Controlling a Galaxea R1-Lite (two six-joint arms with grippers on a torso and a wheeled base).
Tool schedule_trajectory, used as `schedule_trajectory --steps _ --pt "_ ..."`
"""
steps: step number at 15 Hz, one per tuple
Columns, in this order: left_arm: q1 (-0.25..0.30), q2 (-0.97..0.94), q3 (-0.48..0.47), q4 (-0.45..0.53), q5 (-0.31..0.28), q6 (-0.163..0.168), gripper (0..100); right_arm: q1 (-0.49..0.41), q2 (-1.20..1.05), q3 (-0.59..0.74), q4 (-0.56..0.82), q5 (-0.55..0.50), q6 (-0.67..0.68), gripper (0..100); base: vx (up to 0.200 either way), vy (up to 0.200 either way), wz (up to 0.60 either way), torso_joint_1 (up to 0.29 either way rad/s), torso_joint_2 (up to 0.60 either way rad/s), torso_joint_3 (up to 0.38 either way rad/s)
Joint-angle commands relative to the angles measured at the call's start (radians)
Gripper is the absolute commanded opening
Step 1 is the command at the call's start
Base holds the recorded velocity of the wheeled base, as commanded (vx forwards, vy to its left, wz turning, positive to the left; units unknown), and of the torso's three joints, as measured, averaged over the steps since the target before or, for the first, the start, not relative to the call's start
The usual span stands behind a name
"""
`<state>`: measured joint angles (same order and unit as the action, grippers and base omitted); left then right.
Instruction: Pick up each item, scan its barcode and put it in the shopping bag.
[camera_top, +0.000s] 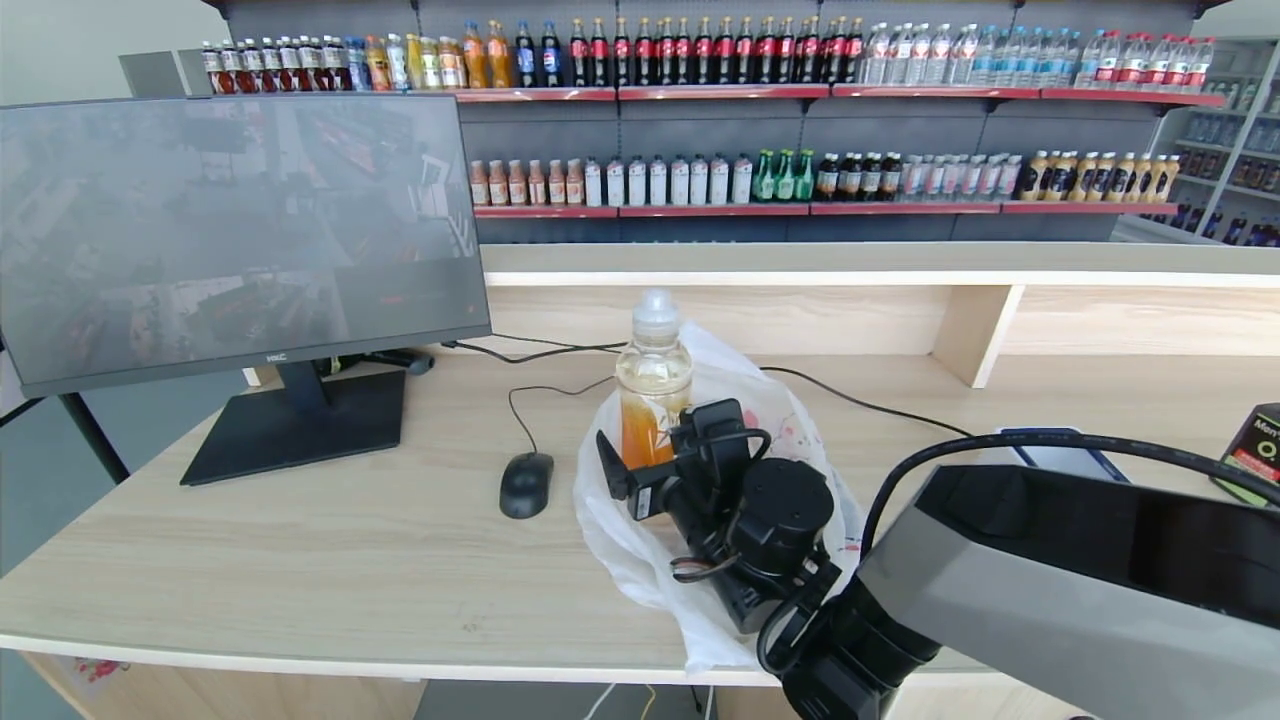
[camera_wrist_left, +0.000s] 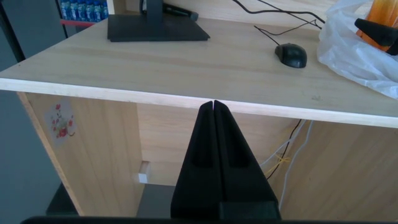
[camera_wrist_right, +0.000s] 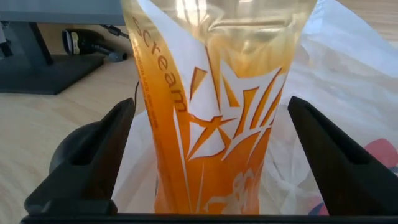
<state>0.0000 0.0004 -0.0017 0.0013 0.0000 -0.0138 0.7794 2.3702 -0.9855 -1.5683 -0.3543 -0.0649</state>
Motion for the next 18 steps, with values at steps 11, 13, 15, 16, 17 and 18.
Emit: schedule_trajectory --steps 11,13,15,16,17,18 --pt "0.000 0.000 0.000 0.000 0.000 0.002 0 0.001 -0.132 0.064 -0.003 0.001 0.002 100 0.000 0.000 0.00 0.000 0.00 0.000" --pt "0.000 0.000 0.000 0.000 0.000 0.002 0 0.005 -0.181 0.087 -0.003 0.001 0.005 100 0.000 0.000 0.00 0.000 0.00 0.000" --pt "0.000 0.000 0.000 0.000 0.000 0.002 0 0.018 -0.232 0.127 -0.003 0.001 0.004 100 0.000 0.000 0.00 0.000 0.00 0.000" --pt "0.000 0.000 0.000 0.000 0.000 0.003 0 0.024 -0.255 0.153 -0.003 0.001 0.004 100 0.000 0.000 0.00 0.000 0.00 0.000" --pt "0.000 0.000 0.000 0.000 0.000 0.003 0 0.024 -0.267 0.173 -0.003 0.001 0.004 100 0.000 0.000 0.00 0.000 0.00 0.000" --pt "0.000 0.000 0.000 0.000 0.000 0.003 0 0.026 -0.275 0.186 -0.003 0.001 0.005 100 0.000 0.000 0.00 0.000 0.00 0.000"
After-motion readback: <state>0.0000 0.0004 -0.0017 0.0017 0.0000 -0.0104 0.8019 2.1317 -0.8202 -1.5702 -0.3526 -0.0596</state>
